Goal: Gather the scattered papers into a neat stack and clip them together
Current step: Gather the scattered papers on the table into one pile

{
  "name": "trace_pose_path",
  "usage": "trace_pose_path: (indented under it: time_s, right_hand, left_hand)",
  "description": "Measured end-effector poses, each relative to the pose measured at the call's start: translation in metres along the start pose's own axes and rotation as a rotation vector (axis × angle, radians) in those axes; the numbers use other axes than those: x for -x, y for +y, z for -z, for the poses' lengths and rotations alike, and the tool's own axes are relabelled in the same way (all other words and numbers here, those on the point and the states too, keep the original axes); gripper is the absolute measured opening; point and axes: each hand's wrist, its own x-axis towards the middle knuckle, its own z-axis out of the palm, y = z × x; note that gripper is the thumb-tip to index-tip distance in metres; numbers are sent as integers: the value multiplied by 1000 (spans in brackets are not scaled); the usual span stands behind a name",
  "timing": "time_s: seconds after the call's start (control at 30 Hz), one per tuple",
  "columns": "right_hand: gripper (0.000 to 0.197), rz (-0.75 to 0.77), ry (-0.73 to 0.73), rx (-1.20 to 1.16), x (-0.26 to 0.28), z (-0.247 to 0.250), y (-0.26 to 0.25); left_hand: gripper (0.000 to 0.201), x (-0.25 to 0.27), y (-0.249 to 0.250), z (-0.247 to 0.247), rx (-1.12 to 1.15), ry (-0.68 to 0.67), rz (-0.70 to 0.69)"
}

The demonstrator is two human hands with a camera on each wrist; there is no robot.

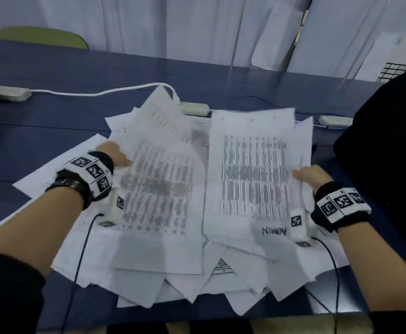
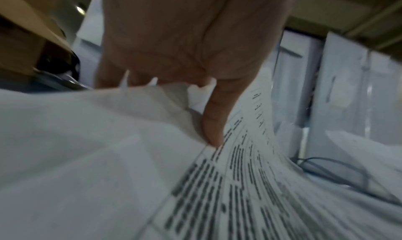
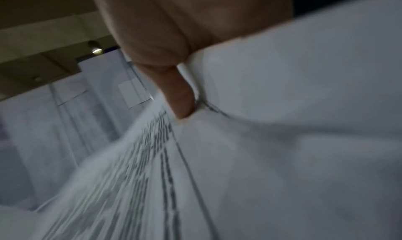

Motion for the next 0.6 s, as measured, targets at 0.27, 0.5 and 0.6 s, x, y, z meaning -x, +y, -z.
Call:
trace_pose_path:
  time_s: [0.27, 0.5, 0.6]
  right_hand:
    - [58, 129, -219, 238, 2, -25, 13]
    - [58, 175, -232, 361, 9, -22, -3]
    - [77, 160, -212, 426, 16, -25, -5]
  left_hand:
    - [54, 0, -6, -5, 67, -44, 64]
    - [95, -12, 0, -31, 332, -112, 54]
    - [76, -13, 2, -42, 300, -237, 12]
